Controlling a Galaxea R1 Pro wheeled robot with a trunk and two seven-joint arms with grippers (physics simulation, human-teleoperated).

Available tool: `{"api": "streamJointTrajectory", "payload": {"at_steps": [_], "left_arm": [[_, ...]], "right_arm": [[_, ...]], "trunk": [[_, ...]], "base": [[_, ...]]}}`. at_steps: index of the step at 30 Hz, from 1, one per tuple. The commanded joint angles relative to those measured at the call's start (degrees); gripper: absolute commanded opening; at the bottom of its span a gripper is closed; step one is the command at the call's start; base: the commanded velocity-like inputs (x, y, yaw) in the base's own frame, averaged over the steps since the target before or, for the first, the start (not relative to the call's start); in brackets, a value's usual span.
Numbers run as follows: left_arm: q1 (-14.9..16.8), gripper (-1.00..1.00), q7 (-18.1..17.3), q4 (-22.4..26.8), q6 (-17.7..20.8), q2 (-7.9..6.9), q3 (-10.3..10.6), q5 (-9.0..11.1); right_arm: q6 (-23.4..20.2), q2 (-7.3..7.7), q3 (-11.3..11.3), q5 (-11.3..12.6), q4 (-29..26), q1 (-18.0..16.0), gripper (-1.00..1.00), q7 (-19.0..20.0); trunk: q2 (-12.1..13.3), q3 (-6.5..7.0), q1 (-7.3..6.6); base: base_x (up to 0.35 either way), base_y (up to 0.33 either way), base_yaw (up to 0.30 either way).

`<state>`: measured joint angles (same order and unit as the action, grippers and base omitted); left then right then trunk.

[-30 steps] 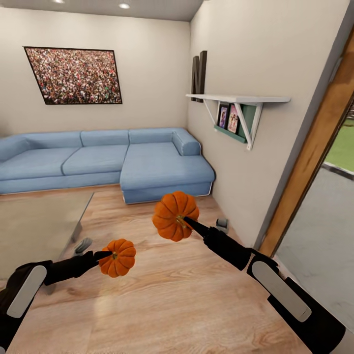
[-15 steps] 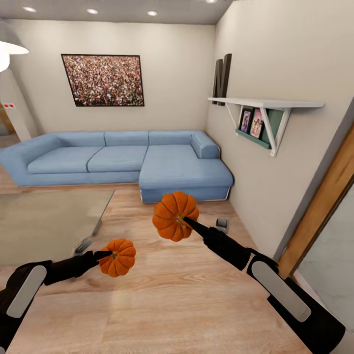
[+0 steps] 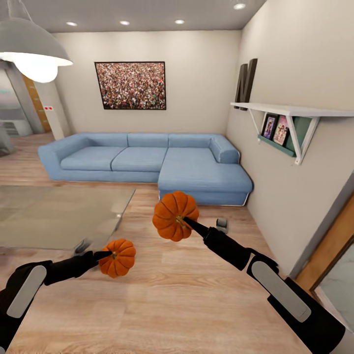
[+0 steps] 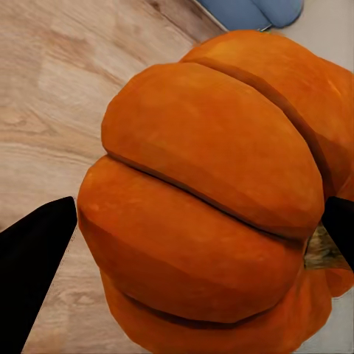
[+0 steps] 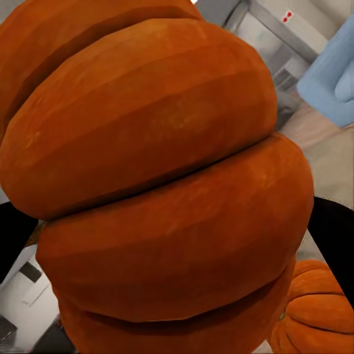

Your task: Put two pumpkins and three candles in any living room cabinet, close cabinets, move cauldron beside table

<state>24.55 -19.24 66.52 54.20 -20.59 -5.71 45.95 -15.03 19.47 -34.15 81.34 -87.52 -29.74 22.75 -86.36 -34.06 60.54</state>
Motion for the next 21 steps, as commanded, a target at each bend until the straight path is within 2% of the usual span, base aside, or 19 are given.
{"api": "streamJointTrajectory", "payload": {"at_steps": [1, 18, 21], "left_arm": [[0.06, -1.00, -0.37, 0.01, 0.38, 0.02, -0.09, 0.37], [0.06, -1.00, -0.36, -0.07, 0.38, 0.02, -0.01, 0.05], [0.06, -1.00, -0.36, -0.07, 0.38, 0.02, -0.01, -0.09]], "right_arm": [[-0.27, 0.04, -0.04, 0.75, -0.02, -0.05, -1.00, 0.10], [-0.35, 0.12, -0.02, 0.74, 0.08, -0.05, -1.00, 0.16], [-0.35, 0.06, -0.02, 0.75, 1.49, -0.05, -1.00, 0.44]], "trunk": [[0.38, 0.19, -0.23], [7.20, 4.27, -3.96], [8.41, 5.00, -4.62]], "base": [[-0.005, 0.000, 0.249], [-0.001, 0.000, 0.241], [0.000, 0.000, 0.231]]}}
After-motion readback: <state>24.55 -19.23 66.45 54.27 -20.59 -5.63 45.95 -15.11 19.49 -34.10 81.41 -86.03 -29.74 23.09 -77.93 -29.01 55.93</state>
